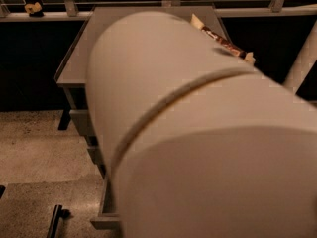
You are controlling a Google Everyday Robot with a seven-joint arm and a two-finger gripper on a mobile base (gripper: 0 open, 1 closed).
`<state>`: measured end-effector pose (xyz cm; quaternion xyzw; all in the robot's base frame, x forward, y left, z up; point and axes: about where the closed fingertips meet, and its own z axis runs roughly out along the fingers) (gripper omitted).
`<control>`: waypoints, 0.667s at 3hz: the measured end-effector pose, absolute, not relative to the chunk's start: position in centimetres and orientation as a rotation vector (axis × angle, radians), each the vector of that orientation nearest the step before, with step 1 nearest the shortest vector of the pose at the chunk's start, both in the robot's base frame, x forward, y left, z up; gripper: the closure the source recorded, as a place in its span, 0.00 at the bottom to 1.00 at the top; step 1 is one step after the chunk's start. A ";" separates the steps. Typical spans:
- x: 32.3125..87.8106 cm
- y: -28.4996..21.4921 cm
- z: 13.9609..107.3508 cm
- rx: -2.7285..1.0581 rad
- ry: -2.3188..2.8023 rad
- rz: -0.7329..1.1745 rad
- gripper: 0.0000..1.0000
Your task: Pick brown chip bag from bottom drawer and place on counter
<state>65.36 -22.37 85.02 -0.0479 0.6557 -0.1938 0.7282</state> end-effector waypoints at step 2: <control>64.1 -23.2 83.4 -0.056 1.476 -0.424 1.00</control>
Offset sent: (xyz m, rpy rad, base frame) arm 0.2160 0.0727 0.0235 -0.3255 -0.0858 0.1984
